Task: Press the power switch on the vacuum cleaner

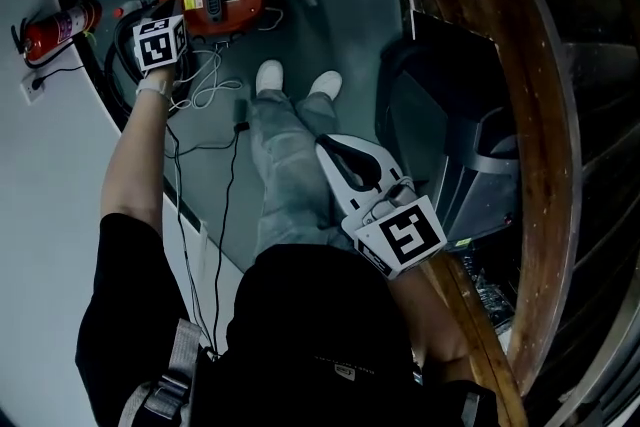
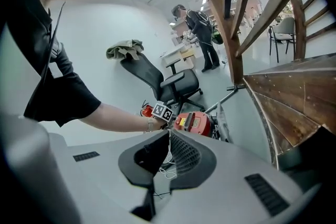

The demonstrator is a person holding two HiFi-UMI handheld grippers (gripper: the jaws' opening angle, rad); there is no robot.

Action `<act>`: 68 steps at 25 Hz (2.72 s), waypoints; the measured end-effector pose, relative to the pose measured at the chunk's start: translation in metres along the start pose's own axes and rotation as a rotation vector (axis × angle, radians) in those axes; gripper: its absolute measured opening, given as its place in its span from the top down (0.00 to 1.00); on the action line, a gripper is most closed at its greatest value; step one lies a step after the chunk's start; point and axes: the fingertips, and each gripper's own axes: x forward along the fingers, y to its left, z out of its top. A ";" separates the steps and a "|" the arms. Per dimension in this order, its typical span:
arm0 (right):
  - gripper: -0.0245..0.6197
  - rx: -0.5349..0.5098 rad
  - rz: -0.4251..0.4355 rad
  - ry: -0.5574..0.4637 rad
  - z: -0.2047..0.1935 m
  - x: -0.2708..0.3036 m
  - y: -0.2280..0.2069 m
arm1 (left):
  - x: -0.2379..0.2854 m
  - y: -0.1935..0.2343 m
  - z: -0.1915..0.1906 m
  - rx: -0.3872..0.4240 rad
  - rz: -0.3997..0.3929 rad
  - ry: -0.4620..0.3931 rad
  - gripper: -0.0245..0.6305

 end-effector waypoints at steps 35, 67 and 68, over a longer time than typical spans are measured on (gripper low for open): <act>0.91 0.103 -0.023 -0.038 -0.011 0.015 -0.012 | 0.033 -0.005 -0.010 0.107 -0.035 0.047 0.94; 0.91 0.110 -0.156 -0.283 0.069 -0.106 -0.001 | -0.235 -0.208 0.156 0.331 -0.243 -0.157 0.94; 0.91 0.108 -0.158 -0.292 0.071 -0.112 0.000 | -0.249 -0.217 0.163 0.337 -0.256 -0.172 0.94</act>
